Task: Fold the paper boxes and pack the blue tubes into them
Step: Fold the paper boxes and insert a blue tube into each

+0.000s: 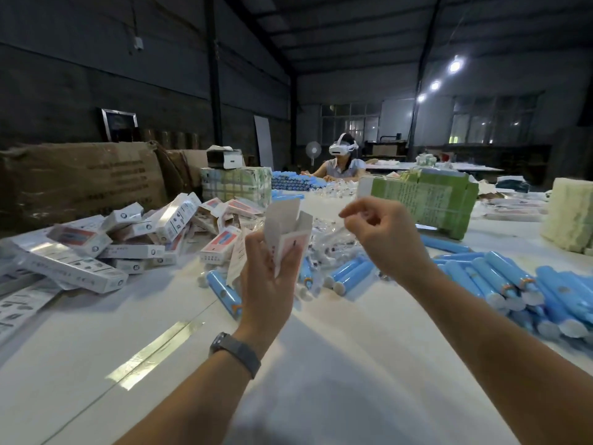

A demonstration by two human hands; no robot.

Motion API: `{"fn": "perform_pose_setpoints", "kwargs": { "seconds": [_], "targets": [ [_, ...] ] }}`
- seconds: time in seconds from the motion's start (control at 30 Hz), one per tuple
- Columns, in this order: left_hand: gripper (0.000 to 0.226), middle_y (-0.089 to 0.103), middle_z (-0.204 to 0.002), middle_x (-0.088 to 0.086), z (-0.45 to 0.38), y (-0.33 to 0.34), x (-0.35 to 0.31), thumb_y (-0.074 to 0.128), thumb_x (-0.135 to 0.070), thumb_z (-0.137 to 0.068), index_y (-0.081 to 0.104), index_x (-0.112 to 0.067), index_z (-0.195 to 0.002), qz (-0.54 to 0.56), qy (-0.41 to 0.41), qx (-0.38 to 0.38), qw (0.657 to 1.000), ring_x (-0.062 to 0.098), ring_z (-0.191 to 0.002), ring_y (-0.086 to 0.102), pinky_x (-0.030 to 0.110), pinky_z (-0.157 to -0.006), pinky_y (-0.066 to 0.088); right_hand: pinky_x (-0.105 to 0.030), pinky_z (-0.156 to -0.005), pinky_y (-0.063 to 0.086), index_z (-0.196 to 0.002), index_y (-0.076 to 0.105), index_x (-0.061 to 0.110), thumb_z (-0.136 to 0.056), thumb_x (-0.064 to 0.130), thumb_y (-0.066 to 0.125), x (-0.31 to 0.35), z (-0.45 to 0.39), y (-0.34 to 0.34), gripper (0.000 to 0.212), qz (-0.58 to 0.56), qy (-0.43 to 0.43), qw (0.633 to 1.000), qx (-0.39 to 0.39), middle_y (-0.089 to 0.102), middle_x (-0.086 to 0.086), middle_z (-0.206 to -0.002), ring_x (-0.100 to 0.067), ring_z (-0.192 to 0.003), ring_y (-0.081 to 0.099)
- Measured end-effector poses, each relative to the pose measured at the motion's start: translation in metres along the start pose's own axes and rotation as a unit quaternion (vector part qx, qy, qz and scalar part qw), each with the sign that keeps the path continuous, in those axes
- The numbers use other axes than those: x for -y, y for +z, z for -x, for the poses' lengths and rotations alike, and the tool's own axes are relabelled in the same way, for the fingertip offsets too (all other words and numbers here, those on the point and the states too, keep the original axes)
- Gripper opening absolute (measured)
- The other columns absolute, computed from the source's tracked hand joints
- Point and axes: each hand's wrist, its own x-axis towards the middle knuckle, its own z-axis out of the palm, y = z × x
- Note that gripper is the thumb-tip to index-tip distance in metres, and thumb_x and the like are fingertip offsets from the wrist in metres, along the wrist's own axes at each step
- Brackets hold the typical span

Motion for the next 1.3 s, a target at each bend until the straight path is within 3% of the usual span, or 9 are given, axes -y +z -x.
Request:
{"fn": "perform_pose_setpoints", "kwargs": {
  "seconds": [0.17, 0.27, 0.43, 0.53, 0.77, 0.93, 1.07, 1.2, 1.3],
  "targets": [
    [0.033, 0.066, -0.09, -0.017, 0.007, 0.004, -0.005, 0.065, -0.047, -0.084, 0.045, -0.028, -0.103, -0.004, 0.033, 0.036, 0.999, 0.0, -0.079, 0.064, 0.014, -0.062, 0.049, -0.02, -0.044, 0.036, -0.083, 0.062, 0.028, -0.078, 0.01, 0.062, 0.04, 0.005, -0.016, 0.018, -0.125, -0.067, 0.988, -0.068, 0.053, 0.012, -0.057, -0.005, -0.047, 0.041],
    [0.037, 0.065, -0.092, -0.011, 0.01, 0.006, -0.005, 0.068, -0.037, -0.087, 0.047, -0.016, -0.108, -0.003, 0.053, 0.044, 0.998, 0.002, -0.079, 0.064, 0.013, -0.06, 0.048, -0.038, -0.056, 0.053, -0.088, 0.051, 0.031, -0.08, 0.004, 0.069, 0.044, 0.009, -0.011, 0.033, -0.072, -0.085, 0.992, -0.06, 0.057, 0.001, -0.07, -0.02, -0.058, 0.055],
    [0.035, 0.064, -0.096, -0.018, 0.01, 0.008, -0.004, 0.073, -0.024, -0.089, 0.045, -0.02, -0.109, -0.028, 0.05, 0.053, 0.997, 0.0, -0.083, 0.063, 0.01, -0.061, 0.047, -0.042, -0.059, 0.052, -0.095, 0.041, 0.023, -0.078, 0.011, 0.077, 0.035, 0.015, 0.001, 0.041, 0.027, -0.108, 0.989, -0.094, 0.058, 0.004, -0.071, -0.014, -0.057, 0.055],
    [0.035, 0.063, -0.094, -0.032, 0.011, 0.009, -0.001, 0.074, -0.026, -0.088, 0.044, -0.031, -0.106, -0.031, 0.051, 0.046, 0.997, -0.005, -0.081, 0.063, 0.007, -0.062, 0.045, -0.036, -0.058, 0.051, -0.091, 0.042, 0.022, -0.076, 0.014, 0.082, 0.033, 0.016, 0.003, 0.043, 0.015, -0.116, 0.987, -0.113, 0.06, 0.004, -0.071, -0.012, -0.057, 0.054],
    [0.036, 0.066, -0.098, -0.003, 0.015, 0.014, -0.002, 0.068, -0.047, -0.086, 0.042, -0.031, -0.106, -0.021, 0.094, 0.056, 0.994, 0.004, -0.081, 0.064, 0.009, -0.057, 0.047, -0.025, -0.054, 0.047, -0.083, 0.053, 0.015, -0.077, 0.01, 0.079, 0.032, 0.016, 0.005, 0.027, 0.07, -0.171, 0.975, -0.12, 0.058, 0.011, -0.068, -0.009, -0.057, 0.053],
    [0.037, 0.063, -0.092, -0.015, 0.014, 0.014, -0.002, 0.071, -0.044, -0.085, 0.04, -0.037, -0.104, -0.026, 0.101, 0.051, 0.993, -0.002, -0.082, 0.063, 0.007, -0.057, 0.045, -0.013, -0.058, 0.044, -0.096, 0.053, 0.018, -0.079, 0.01, 0.076, 0.027, 0.015, 0.003, 0.03, 0.1, -0.247, 0.952, -0.152, 0.063, 0.009, -0.074, -0.006, -0.062, 0.055],
    [0.037, 0.067, -0.09, -0.012, 0.012, 0.015, 0.002, 0.068, -0.051, -0.079, 0.042, -0.04, -0.104, -0.003, 0.082, 0.047, 0.996, 0.008, -0.075, 0.066, 0.018, -0.055, 0.048, -0.034, -0.058, 0.051, -0.087, 0.063, 0.006, -0.078, 0.007, 0.075, 0.021, 0.019, 0.011, 0.016, 0.119, -0.261, 0.954, -0.089, 0.064, 0.004, -0.073, -0.014, -0.065, 0.06],
    [0.037, 0.067, -0.092, -0.013, 0.012, 0.014, 0.005, 0.069, -0.048, -0.078, 0.042, -0.042, -0.104, 0.009, 0.074, 0.049, 0.996, 0.013, -0.077, 0.068, 0.039, -0.058, 0.054, -0.033, -0.059, 0.049, -0.083, 0.066, 0.011, -0.079, 0.014, 0.076, 0.019, 0.021, 0.015, 0.012, 0.104, -0.198, 0.973, -0.051, 0.059, 0.013, -0.069, -0.015, -0.072, 0.059],
    [0.039, 0.067, -0.091, -0.011, 0.012, 0.015, 0.004, 0.069, -0.046, -0.079, 0.042, -0.037, -0.106, 0.019, 0.078, 0.055, 0.995, 0.015, -0.076, 0.068, 0.038, -0.056, 0.055, -0.039, -0.057, 0.05, -0.079, 0.068, 0.013, -0.083, 0.024, 0.072, 0.017, 0.02, 0.015, 0.012, 0.175, -0.219, 0.958, -0.055, 0.064, 0.01, -0.072, -0.019, -0.079, 0.053]
  ]
}}
